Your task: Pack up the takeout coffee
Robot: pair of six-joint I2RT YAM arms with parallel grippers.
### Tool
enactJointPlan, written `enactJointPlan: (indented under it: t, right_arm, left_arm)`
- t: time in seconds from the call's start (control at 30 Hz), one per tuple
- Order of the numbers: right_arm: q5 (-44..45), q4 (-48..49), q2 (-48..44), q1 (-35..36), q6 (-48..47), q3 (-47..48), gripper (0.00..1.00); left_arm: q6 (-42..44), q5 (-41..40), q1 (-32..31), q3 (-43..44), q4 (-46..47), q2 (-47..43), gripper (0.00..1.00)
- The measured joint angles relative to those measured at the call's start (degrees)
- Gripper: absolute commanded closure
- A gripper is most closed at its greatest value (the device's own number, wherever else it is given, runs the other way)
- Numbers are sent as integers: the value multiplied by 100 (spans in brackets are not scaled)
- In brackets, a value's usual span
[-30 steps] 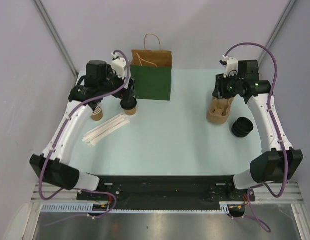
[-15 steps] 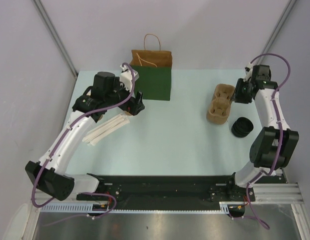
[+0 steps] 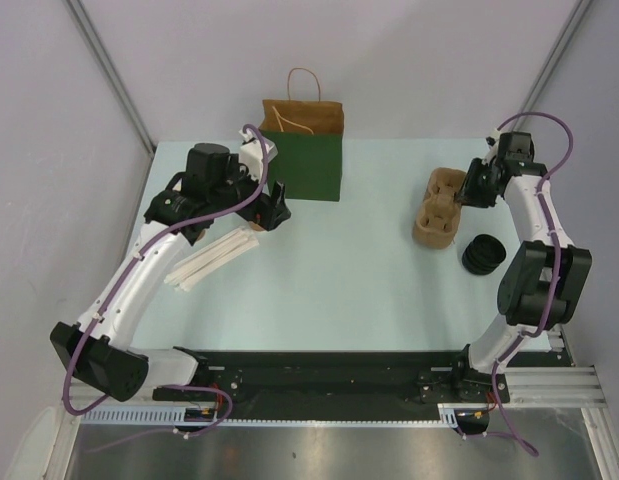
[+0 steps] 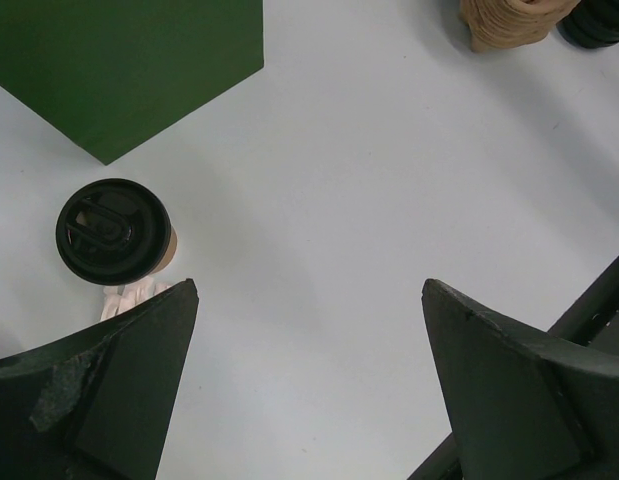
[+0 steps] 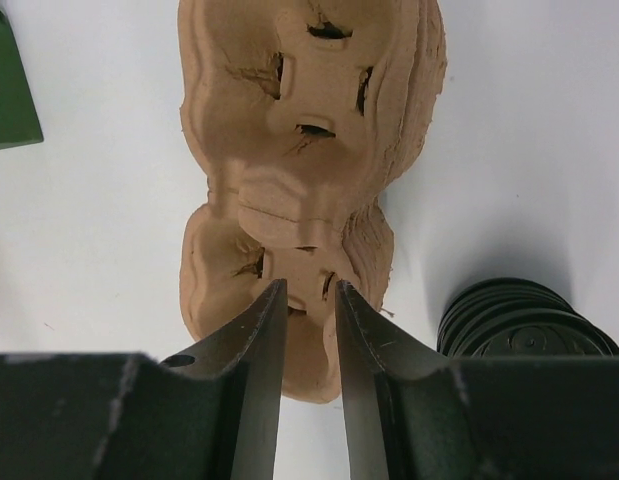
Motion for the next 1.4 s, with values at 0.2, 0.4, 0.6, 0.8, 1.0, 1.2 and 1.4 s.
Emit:
enactJointPlan:
  t: [0.2, 0.4, 0.6, 0.8, 1.0, 1.2, 1.4]
  right_arm:
    - [-2, 59, 170, -2, 37, 0, 68]
    - [17, 92, 247, 0, 37, -2, 67]
    - [61, 94, 264, 0, 35, -2, 67]
    - [118, 98, 330, 0, 35, -2, 68]
    - [109, 101, 387, 0, 35, -4, 76]
    - [92, 109, 387, 0, 31, -4, 89]
    - [37, 136, 387, -7, -17, -4, 100]
  left_arm:
    - [-35, 7, 0, 0, 0, 0, 0]
    - [-46, 26, 0, 0, -2, 0, 1]
    - [-44, 26, 0, 0, -2, 0, 1]
    - [-44, 26, 0, 0, -2, 0, 0]
    - [-44, 26, 0, 0, -2, 0, 1]
    - [-44, 26, 0, 0, -2, 0, 0]
    - [-44, 26, 0, 0, -2, 4, 1]
